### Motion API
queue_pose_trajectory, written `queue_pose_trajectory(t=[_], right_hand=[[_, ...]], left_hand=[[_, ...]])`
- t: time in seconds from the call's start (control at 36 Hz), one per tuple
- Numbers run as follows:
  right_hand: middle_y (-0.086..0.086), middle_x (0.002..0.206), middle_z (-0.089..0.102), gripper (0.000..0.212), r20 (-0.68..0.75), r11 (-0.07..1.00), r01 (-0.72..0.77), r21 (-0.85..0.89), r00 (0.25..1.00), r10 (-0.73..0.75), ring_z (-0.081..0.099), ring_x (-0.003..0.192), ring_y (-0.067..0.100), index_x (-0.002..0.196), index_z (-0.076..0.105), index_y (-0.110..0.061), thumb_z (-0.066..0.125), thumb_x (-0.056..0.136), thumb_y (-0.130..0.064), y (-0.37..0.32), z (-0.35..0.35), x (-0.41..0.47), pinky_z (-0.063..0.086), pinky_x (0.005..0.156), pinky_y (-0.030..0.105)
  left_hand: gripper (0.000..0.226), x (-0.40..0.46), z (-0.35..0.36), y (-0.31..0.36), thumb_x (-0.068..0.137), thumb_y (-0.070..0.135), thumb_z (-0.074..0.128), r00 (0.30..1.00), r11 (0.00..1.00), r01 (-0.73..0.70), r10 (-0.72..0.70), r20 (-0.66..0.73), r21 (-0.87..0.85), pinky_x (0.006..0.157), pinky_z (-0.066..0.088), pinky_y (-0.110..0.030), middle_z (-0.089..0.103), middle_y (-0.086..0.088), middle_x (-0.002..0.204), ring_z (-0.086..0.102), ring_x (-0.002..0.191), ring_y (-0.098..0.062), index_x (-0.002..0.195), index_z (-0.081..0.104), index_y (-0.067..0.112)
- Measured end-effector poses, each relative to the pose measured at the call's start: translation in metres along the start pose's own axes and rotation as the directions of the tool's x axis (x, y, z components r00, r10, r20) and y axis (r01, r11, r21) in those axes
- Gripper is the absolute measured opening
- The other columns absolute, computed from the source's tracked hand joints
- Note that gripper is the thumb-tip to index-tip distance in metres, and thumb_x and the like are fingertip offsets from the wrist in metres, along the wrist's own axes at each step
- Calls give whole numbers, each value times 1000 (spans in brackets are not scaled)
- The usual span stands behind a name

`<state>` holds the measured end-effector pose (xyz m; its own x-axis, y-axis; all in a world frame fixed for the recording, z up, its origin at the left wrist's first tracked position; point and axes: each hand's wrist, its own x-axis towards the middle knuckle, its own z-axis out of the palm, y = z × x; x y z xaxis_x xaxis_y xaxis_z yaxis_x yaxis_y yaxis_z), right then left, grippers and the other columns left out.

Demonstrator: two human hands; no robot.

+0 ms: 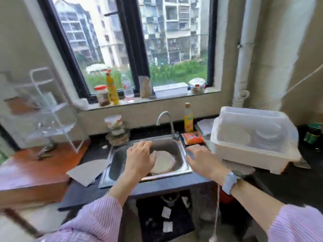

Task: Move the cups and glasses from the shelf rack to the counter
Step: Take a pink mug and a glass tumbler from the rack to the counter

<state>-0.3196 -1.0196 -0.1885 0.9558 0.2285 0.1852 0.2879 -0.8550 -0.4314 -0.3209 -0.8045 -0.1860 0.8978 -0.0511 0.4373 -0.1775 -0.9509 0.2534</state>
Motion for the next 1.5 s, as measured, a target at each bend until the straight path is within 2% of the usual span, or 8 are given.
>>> queue_pose_trajectory(t=[0.33, 0.67, 0.89, 1.06, 1.19, 1.33, 1.42, 1.5], right_hand=[[6, 124, 56, 36, 142, 908, 376, 188, 904, -404, 49, 117, 23, 126, 50, -16, 44, 92, -26, -248, 116, 119, 40, 99, 37], [9, 126, 55, 39, 137, 781, 505, 368, 801, -583, 51, 117, 23, 129, 47, -12, 44, 92, -24, -423, 215, 286, 40, 101, 33], [11, 133, 50, 43, 99, 745, 453, 490, 820, -563, 48, 121, 21, 134, 39, -9, 44, 92, -16, -509, 260, 384, 34, 101, 27], [12, 140, 43, 46, 89, 745, 391, 541, 854, -513, 41, 129, 23, 138, 33, -7, 41, 93, -12, -553, 290, 438, 32, 109, 34], [10, 144, 41, 46, 89, 747, 317, 584, 890, -448, 38, 133, 22, 139, 32, -7, 41, 94, -11, -577, 313, 474, 32, 111, 35], [12, 143, 42, 48, 88, 771, 241, 589, 930, -358, 40, 133, 21, 141, 31, -5, 42, 94, -12, -600, 329, 507, 31, 111, 31], [13, 137, 49, 44, 93, 763, 155, 628, 958, -272, 46, 127, 25, 137, 38, -8, 44, 93, -11, -614, 338, 522, 38, 107, 38], [6, 130, 55, 40, 80, 746, 127, 653, 969, -235, 55, 116, 23, 132, 45, -16, 42, 92, -10, -622, 348, 535, 46, 95, 34]], left_hand=[[33, -44, -111, -253, 87, 26, 57, 888, 908, 419, -408, -211, 12, 92, 41, -38, 62, -10, 117, 54, 110, -28, 117, 59, 11], [30, 31, -165, -447, 89, 22, 54, 795, 835, 550, -530, -296, -21, 95, 40, -31, 61, -8, 119, 53, 113, -23, 117, 58, 11], [27, 90, -188, -540, 89, 15, 54, 761, 830, 547, -545, -351, -104, 95, 46, -36, 63, -8, 114, 58, 106, -23, 114, 61, 9], [28, 133, -184, -615, 89, 12, 54, 754, 823, 531, -568, -330, -203, 97, 45, -36, 63, -10, 117, 59, 109, -23, 116, 60, 6], [25, 178, -166, -670, 90, 16, 54, 769, 817, 467, -564, -301, -338, 83, 37, -13, 65, -4, 112, 54, 96, -6, 114, 60, 9], [32, 223, -152, -717, 89, 11, 55, 803, 758, 414, -565, -188, -504, 80, 40, -14, 61, -1, 111, 55, 94, -9, 120, 54, 11], [35, 246, -145, -740, 86, 0, 50, 820, 691, 397, -563, -106, -605, 58, 40, 1, 56, -2, 105, 52, 78, -3, 119, 48, 11], [35, 265, -137, -751, 88, 1, 48, 849, 648, 342, -523, -72, -680, 61, 40, 2, 53, 2, 104, 51, 84, -6, 119, 49, 15]])
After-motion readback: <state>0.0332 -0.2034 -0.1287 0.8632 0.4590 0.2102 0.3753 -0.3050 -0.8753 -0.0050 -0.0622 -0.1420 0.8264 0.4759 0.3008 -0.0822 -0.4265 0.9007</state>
